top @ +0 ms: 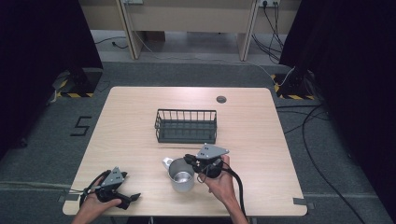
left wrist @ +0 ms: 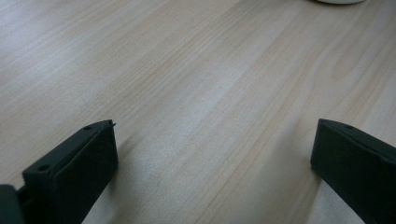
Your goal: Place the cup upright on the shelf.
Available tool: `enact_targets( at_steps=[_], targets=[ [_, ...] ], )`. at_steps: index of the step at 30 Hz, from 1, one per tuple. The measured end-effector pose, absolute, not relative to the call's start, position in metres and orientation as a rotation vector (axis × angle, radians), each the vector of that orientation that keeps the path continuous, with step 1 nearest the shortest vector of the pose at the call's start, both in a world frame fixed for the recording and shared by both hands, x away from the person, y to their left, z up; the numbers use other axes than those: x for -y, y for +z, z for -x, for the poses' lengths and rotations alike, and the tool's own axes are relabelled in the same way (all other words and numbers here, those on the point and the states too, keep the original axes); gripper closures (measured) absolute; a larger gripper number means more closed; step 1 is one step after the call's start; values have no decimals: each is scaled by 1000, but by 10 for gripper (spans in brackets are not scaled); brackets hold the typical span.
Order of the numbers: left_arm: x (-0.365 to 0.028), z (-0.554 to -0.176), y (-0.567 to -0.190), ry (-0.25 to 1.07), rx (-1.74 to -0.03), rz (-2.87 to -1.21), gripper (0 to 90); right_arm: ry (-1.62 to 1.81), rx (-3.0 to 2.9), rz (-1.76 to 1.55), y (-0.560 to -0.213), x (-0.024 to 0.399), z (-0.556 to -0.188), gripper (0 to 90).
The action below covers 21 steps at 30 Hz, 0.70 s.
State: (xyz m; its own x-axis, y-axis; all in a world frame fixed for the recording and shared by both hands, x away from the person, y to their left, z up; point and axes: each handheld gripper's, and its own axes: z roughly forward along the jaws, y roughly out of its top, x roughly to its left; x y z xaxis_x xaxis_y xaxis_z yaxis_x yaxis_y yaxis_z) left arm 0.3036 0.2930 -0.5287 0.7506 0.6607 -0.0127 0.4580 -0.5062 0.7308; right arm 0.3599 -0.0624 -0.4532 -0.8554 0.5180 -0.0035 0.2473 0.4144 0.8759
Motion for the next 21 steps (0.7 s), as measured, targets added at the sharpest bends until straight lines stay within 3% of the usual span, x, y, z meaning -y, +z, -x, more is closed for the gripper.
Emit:
enact_targets(
  at_steps=[6,10,15,18,21],
  targets=[
    [-293,-304,-529,346,-835,-2194,0,1465,-2470,-581,-452,64,-381,840],
    [-293,-304,-529,346,-836,-2193,0,1486,-2449,-617,-447,66,-382,694],
    [-293,-304,-529,346,-835,-2194,0,1332,-2411,-711,-444,69,-360,624],
    [-293,-304,-529,346,-836,-2193,0,1318,-2386,-764,-447,71,-352,635],
    [-293,-304,-529,346,-836,-2193,0,1349,-2382,-780,-449,71,-349,721]
  ],
)
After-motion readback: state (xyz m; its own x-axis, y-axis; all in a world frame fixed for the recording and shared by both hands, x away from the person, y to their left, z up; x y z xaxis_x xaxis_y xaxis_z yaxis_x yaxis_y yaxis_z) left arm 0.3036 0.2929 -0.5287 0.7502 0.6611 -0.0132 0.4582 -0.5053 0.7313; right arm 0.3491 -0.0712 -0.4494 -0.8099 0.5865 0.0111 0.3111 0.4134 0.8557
